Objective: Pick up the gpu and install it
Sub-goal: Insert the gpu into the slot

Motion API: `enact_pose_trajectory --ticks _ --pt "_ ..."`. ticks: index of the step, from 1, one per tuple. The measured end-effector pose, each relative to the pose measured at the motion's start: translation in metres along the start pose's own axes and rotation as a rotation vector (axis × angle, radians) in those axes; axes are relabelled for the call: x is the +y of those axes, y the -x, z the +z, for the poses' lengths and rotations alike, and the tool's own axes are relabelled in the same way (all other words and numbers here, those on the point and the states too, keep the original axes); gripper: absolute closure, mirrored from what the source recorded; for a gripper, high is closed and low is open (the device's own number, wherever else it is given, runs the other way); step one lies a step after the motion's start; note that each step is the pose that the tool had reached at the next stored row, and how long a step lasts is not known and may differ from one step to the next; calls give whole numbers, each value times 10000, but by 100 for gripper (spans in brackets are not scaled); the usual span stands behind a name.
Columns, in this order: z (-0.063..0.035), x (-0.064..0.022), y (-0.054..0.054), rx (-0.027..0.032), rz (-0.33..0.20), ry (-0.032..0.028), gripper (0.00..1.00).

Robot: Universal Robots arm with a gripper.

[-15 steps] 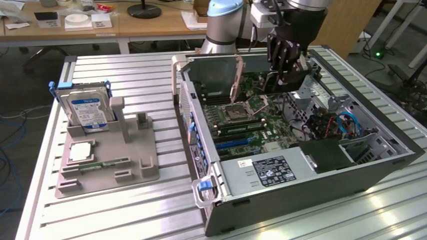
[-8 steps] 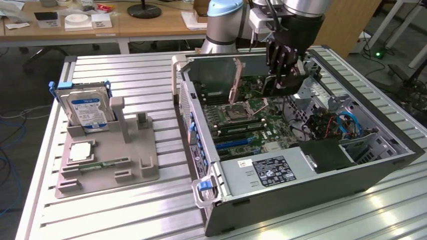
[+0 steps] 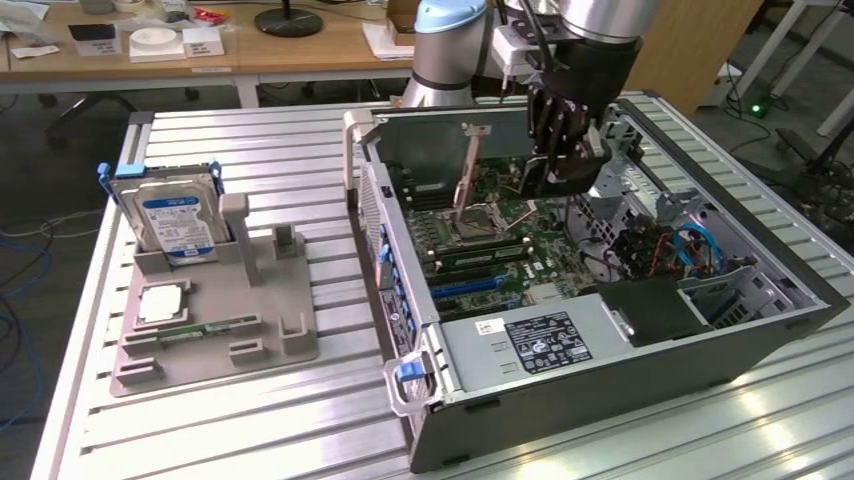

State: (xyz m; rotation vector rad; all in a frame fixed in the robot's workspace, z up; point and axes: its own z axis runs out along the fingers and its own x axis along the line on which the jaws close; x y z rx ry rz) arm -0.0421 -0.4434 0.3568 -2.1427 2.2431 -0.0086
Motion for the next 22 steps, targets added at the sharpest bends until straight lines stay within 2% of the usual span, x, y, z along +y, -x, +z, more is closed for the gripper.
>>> enact_pose_trajectory --ticks 3,7,9,16,22 --pt "38 61 -3 -2 -4 -39 73" --pt "106 165 -10 -1 -8 -43 73" --pt "138 183 -15 -2 -29 -44 73" --pt "253 214 -39 -11 -313 3 73" --pt "357 325 -46 -8 -313 6 73"
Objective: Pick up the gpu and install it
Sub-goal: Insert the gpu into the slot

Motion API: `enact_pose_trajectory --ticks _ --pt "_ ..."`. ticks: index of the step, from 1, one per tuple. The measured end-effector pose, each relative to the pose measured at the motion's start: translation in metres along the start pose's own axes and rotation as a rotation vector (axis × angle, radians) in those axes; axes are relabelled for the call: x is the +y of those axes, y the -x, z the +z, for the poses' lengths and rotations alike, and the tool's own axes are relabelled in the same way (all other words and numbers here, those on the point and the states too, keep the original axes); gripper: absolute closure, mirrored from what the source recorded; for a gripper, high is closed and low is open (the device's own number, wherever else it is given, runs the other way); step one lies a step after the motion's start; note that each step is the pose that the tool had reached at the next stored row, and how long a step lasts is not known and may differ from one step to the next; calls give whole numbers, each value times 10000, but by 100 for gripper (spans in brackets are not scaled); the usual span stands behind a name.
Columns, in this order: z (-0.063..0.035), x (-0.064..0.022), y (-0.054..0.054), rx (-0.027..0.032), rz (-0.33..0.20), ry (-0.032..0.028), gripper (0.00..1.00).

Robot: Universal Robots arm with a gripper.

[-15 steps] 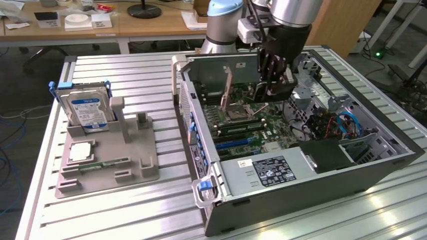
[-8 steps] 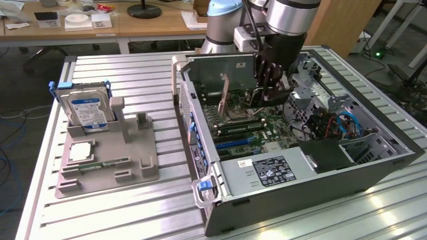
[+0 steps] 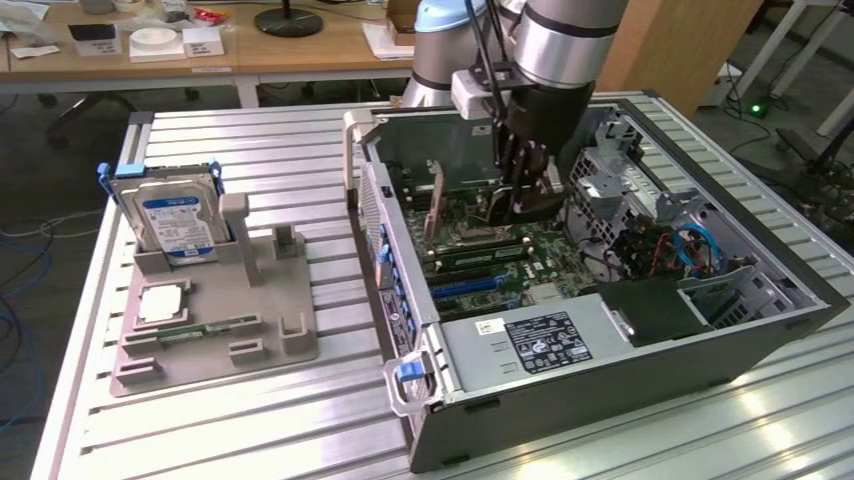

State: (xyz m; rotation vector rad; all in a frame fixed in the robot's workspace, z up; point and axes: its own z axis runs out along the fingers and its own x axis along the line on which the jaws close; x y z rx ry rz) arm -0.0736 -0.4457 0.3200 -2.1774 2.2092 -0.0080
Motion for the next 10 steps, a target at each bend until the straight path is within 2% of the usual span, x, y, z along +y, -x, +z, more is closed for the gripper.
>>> enact_pose_trajectory --ticks 6,10 --pt "104 4 -2 -2 -1 6 73" --pt "121 36 -3 -2 -1 6 73"
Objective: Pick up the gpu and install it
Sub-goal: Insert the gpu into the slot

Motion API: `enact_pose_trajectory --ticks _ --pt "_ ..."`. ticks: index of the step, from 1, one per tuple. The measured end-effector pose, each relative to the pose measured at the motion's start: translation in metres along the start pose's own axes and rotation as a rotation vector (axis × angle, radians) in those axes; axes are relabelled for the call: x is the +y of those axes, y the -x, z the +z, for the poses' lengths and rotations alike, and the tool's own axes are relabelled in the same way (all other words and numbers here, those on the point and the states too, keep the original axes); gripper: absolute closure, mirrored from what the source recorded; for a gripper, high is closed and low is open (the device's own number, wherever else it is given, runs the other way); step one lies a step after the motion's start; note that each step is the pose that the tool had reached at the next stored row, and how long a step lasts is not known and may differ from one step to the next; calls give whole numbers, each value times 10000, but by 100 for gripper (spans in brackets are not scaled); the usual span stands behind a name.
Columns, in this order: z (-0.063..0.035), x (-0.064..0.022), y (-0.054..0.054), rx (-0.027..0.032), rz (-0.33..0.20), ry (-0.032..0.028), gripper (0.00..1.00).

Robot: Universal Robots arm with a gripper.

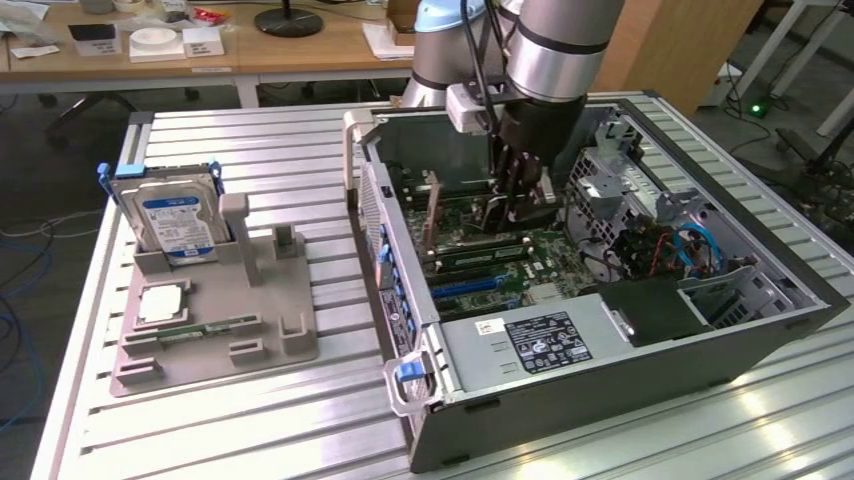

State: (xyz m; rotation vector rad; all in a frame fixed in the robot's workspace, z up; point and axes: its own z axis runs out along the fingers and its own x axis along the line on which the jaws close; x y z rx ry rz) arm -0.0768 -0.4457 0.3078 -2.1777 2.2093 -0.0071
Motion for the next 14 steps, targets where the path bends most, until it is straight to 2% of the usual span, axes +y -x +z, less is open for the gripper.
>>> enact_pose_trajectory --ticks 6,11,14 --pt "13 13 -4 1 0 5 73" --pt "28 13 -48 0 0 6 73" --pt "70 19 -52 1 2 14 73"
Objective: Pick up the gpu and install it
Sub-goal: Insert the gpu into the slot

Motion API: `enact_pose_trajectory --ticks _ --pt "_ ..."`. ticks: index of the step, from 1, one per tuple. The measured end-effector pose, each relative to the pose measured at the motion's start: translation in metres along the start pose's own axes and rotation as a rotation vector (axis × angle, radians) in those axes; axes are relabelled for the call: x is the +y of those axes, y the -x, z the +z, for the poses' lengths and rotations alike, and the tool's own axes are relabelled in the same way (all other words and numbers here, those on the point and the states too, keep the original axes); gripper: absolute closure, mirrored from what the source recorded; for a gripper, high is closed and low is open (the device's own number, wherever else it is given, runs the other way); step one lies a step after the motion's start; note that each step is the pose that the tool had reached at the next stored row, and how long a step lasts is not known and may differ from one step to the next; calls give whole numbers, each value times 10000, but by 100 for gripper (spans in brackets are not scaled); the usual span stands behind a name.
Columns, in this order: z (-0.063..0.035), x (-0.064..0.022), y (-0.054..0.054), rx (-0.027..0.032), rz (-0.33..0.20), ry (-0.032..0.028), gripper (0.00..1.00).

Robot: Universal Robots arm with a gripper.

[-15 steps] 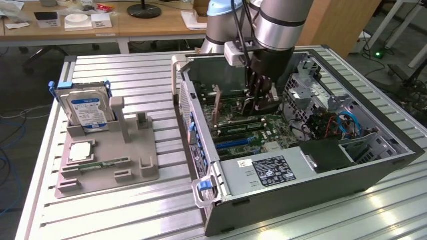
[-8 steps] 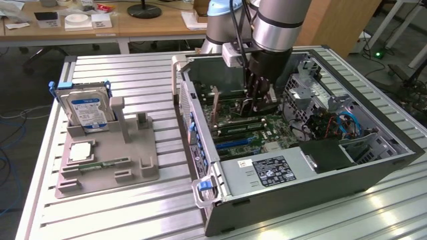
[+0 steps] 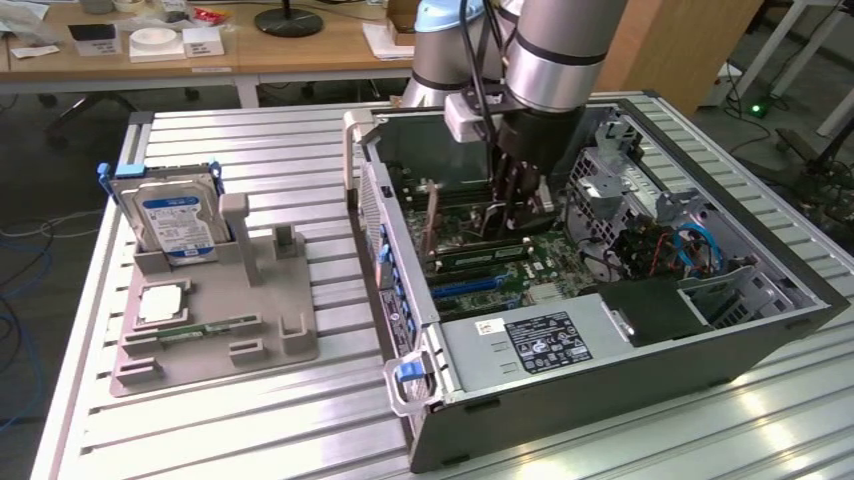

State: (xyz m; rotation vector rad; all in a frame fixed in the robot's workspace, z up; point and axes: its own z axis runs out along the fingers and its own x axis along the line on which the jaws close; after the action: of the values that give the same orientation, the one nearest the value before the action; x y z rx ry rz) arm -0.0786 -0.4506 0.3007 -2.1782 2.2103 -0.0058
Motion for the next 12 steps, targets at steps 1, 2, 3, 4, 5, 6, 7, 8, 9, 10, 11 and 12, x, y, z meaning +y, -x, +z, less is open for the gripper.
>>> enact_pose_trajectory --ticks 1,2,3,4,5,6,7,8,9,10,11,12 --pt "18 3 -1 0 -2 4 73" --pt "36 4 -1 0 -3 9 73" --pt "53 5 -2 0 -4 13 73" --pt "72 6 -3 1 -3 17 73" --pt "91 10 -3 1 0 23 73" --pt "109 23 -4 1 2 29 73" --pt "126 36 -4 1 1 35 73" --pt "144 48 -5 1 0 41 73" --pt "162 50 -6 1 0 47 73" --pt "180 51 -7 0 0 51 73" --pt "198 52 -10 0 0 54 73" --pt "217 52 -14 1 0 58 73"
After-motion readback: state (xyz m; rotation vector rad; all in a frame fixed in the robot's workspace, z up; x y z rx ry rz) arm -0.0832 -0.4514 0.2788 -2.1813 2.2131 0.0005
